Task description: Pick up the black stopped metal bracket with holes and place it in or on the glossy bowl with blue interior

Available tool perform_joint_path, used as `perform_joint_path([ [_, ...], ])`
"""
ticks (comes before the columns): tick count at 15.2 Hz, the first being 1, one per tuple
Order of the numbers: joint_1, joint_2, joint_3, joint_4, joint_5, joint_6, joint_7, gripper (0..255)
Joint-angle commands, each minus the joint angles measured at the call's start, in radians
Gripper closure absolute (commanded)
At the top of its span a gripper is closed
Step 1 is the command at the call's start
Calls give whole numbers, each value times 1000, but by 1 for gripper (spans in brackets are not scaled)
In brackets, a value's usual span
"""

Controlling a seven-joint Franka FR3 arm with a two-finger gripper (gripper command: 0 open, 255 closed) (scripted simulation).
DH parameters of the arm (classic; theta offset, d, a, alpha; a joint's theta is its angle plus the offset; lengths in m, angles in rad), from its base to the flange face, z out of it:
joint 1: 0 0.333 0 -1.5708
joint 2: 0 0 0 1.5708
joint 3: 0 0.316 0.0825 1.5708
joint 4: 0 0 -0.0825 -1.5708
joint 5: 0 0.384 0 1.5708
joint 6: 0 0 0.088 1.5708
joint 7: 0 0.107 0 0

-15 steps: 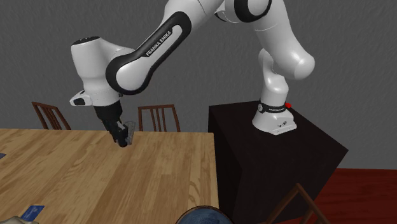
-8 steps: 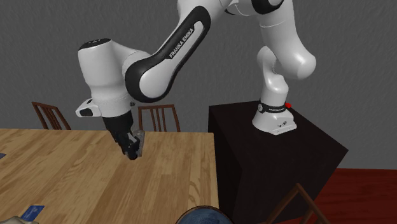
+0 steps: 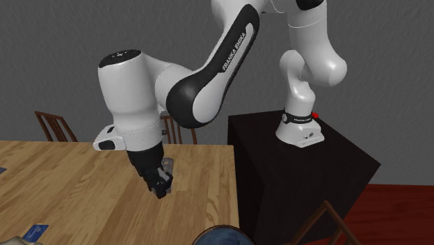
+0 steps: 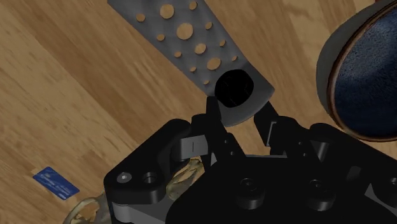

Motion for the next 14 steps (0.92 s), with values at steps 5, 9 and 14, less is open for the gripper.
perform_joint_path([
  [5,101,-27,27,-28,-16,2,137,255],
  [9,167,-20,44,-14,-28,-5,226,255],
  [14,251,6,63,30,-44,-25,334,255],
])
